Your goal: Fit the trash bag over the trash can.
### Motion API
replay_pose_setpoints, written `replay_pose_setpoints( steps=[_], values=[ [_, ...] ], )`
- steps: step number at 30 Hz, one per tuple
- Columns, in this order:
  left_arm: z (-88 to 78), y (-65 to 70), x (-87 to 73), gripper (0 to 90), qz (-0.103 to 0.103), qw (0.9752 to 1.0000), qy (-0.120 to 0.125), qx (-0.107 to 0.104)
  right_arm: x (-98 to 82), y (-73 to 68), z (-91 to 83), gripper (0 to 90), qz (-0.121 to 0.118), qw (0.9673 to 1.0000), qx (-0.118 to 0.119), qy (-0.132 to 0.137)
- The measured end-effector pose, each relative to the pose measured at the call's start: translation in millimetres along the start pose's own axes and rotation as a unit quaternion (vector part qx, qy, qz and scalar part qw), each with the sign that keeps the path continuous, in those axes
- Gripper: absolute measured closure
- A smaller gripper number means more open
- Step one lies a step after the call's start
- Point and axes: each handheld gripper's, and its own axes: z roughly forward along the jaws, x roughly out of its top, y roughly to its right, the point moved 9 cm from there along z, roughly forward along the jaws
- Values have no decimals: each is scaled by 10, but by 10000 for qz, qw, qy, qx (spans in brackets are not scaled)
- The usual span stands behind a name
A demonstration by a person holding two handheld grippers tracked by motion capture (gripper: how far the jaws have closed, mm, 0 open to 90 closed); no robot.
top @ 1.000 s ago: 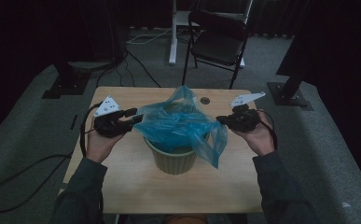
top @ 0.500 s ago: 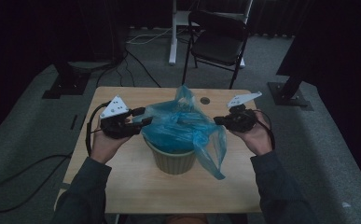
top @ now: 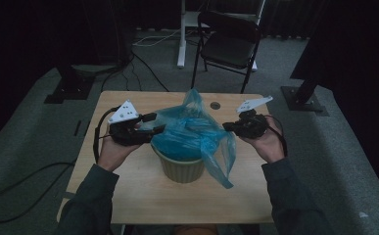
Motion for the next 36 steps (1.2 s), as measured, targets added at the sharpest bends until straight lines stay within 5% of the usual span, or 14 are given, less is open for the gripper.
replay_pose_setpoints(
  steps=[5,9,14,19,30,36],
  values=[
    [87,112,-69,434,68,9998,-135,-161,5,-3,-1,900,1,10000,3,2],
    [209,185,-235,452,182,9986,-482,-121,-2,-12,8,900,-6,10000,29,-3],
    [244,211,-364,744,226,9979,-602,-29,-26,-26,8,900,-14,10000,50,-15],
    [155,235,-419,892,276,9980,-562,-24,-86,-19,1,900,12,10000,44,-41],
    [3,185,-554,897,136,9983,-563,118,-261,-41,-4,899,149,9997,159,-105],
    [-116,173,-584,898,-61,9991,-360,201,-316,-119,14,897,118,9994,306,-127]
  ],
)
